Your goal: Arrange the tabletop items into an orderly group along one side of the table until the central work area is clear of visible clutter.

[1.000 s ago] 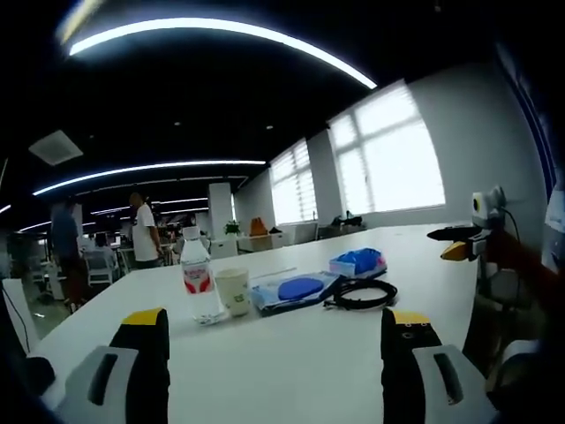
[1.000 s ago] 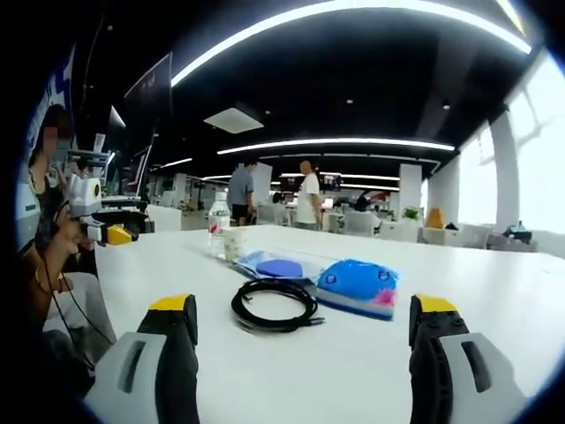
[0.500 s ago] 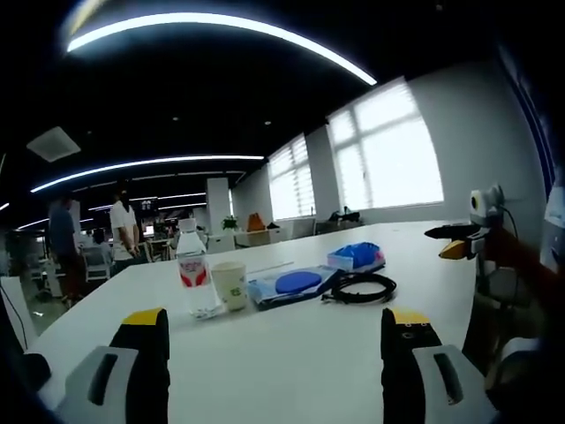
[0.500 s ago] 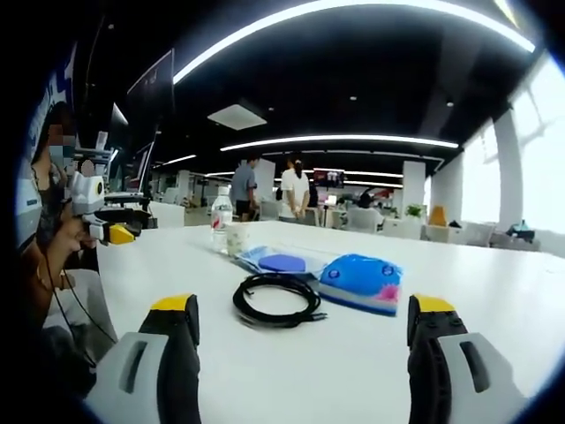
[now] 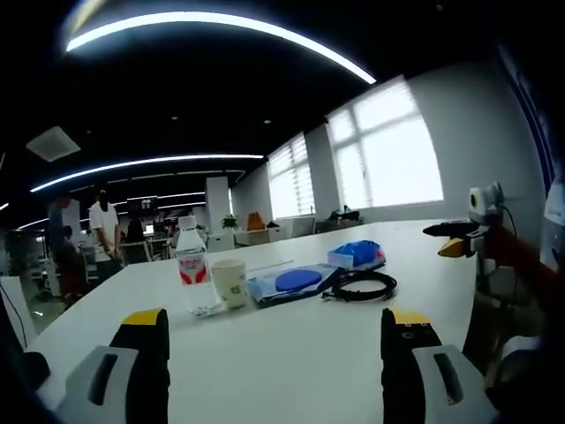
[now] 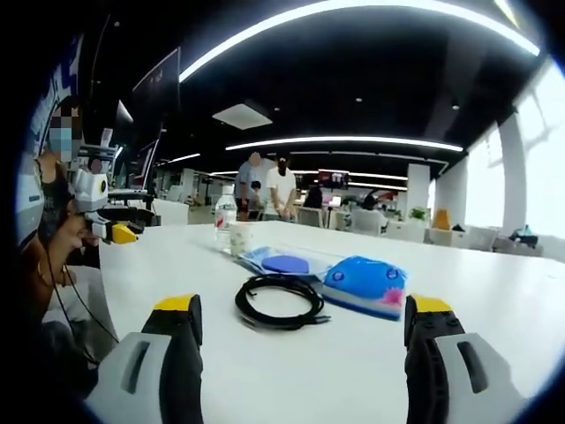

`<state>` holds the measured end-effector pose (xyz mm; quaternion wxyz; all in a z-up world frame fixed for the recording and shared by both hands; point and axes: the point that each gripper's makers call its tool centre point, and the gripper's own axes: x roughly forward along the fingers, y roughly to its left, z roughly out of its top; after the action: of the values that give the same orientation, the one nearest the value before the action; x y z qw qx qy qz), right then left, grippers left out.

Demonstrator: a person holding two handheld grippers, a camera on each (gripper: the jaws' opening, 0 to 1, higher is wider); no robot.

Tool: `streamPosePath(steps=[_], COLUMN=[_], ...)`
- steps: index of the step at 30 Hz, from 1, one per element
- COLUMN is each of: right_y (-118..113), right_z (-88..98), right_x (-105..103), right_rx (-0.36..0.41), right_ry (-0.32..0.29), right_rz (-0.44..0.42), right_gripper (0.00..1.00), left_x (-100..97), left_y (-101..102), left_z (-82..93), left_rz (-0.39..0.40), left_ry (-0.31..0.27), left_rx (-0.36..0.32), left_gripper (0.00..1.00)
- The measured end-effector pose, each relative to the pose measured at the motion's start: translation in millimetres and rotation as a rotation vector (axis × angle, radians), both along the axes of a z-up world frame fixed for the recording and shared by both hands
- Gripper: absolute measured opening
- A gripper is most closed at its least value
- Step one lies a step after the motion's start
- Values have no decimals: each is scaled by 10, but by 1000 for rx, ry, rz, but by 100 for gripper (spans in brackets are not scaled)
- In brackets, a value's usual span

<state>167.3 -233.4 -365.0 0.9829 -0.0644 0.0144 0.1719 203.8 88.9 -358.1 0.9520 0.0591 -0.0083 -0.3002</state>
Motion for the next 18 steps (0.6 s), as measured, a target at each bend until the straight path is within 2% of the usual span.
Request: streamPosePath(steps=[18], right_y=[47], right_z=[17], right_x=[12], right_rx=[-9], right_ry=[0], right_rz=[8], right_gripper=[92], left_x=[-19], left_y=[91], left_z=[-27], left_rz=[15], left_ry=[15], left_rx=[-2], left_gripper=[100])
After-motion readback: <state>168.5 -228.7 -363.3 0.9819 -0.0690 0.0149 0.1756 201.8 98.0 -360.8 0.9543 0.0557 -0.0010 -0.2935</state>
